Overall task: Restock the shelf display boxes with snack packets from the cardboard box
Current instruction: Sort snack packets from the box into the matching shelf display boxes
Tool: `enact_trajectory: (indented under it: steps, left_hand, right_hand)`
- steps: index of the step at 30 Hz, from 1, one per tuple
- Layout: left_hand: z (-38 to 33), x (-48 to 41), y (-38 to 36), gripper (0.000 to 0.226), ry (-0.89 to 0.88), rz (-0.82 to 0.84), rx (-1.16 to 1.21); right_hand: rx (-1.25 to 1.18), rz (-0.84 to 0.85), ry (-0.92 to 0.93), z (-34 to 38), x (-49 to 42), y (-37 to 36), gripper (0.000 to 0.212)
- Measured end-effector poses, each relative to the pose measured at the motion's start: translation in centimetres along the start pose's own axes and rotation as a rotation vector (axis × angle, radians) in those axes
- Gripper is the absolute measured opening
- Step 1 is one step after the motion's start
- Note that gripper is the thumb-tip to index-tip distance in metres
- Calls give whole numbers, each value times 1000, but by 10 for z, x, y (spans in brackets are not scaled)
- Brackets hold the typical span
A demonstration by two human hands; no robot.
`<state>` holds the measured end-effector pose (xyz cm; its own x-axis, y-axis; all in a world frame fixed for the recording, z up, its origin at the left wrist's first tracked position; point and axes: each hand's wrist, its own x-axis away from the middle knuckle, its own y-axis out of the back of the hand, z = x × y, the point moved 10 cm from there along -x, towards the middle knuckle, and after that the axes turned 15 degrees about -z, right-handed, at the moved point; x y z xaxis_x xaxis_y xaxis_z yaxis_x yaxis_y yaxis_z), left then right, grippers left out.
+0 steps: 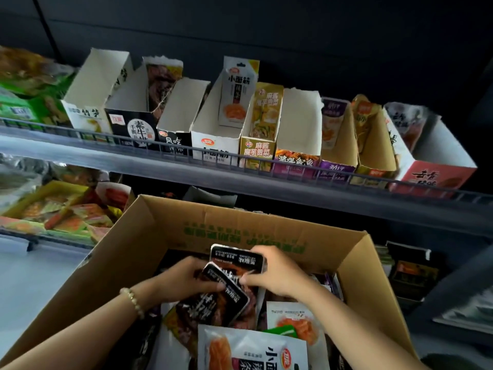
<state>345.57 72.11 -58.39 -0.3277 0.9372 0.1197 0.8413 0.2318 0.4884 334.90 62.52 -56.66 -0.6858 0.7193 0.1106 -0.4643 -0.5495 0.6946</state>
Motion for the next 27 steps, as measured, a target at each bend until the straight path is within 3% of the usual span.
enact_trajectory:
  steps: [5, 8, 13, 17, 22, 24, 27]
  left_hand:
    - [-32, 2, 33, 19, 26, -211, 195]
    - [-48, 8, 44, 14, -1, -339, 226]
    - [-70, 16, 51, 17, -47, -523, 369]
    - [-94, 15, 37, 21, -100, -457, 453]
    - [-100, 20, 35, 35, -128, -381, 543]
    - [-105, 25, 46, 34, -177, -451, 547]
    - [-116, 32, 58, 27, -248, -546, 490]
  right_hand:
    - [-322, -219, 2, 21, 4, 46, 39]
    - [-500, -205, -35, 24, 10, 49, 51]
    - [-562, -203, -3, 37, 19, 56, 80]
    - [-506, -163, 98, 49, 34, 53, 93]
    - [-450, -204, 190, 55, 35, 55, 74]
    - [-479, -207, 191, 61, 36, 59, 66]
    - [-498, -220, 173, 57, 34, 62, 85]
